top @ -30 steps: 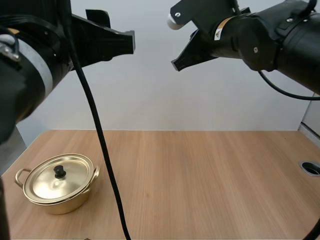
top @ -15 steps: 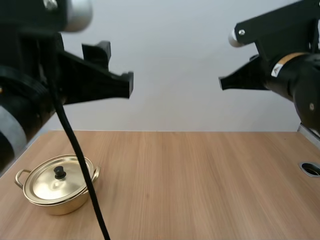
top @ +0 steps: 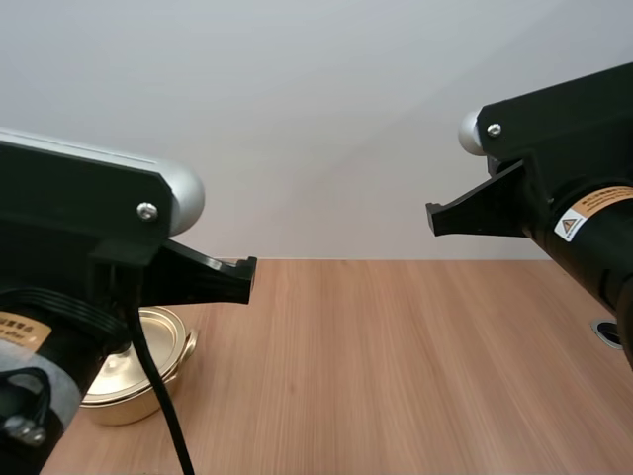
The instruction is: Open the pot, put the car inside, and close it
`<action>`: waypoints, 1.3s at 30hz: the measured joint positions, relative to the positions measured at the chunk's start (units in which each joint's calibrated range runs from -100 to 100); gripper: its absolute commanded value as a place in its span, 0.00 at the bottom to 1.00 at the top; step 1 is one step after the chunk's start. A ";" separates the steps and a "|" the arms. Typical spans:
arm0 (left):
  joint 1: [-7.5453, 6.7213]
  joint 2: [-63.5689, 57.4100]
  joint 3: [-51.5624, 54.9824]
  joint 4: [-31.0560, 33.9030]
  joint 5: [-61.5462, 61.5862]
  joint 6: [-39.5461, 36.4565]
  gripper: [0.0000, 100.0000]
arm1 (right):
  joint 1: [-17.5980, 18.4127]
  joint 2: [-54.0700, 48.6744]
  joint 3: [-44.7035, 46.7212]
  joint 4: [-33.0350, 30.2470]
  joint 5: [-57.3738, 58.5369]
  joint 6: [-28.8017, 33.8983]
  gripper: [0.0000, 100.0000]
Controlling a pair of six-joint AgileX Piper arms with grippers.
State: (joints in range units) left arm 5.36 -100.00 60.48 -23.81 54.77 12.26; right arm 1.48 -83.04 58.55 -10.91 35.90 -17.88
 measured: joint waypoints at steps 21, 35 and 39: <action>-6.89 0.00 19.80 15.47 -26.07 -8.06 0.00 | -2.85 -8.44 9.56 -2.38 2.21 0.00 0.00; -7.04 0.00 31.69 23.27 -33.43 -15.37 0.00 | -3.44 -8.44 28.42 7.21 -3.88 0.00 0.00; -7.04 0.00 32.61 23.27 -34.80 -19.37 0.00 | -3.44 -8.44 30.69 10.15 -3.47 0.00 0.00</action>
State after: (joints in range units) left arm -1.68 -100.00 93.08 -0.54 19.97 -7.12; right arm -1.96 -91.48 89.24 -0.76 32.43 -17.88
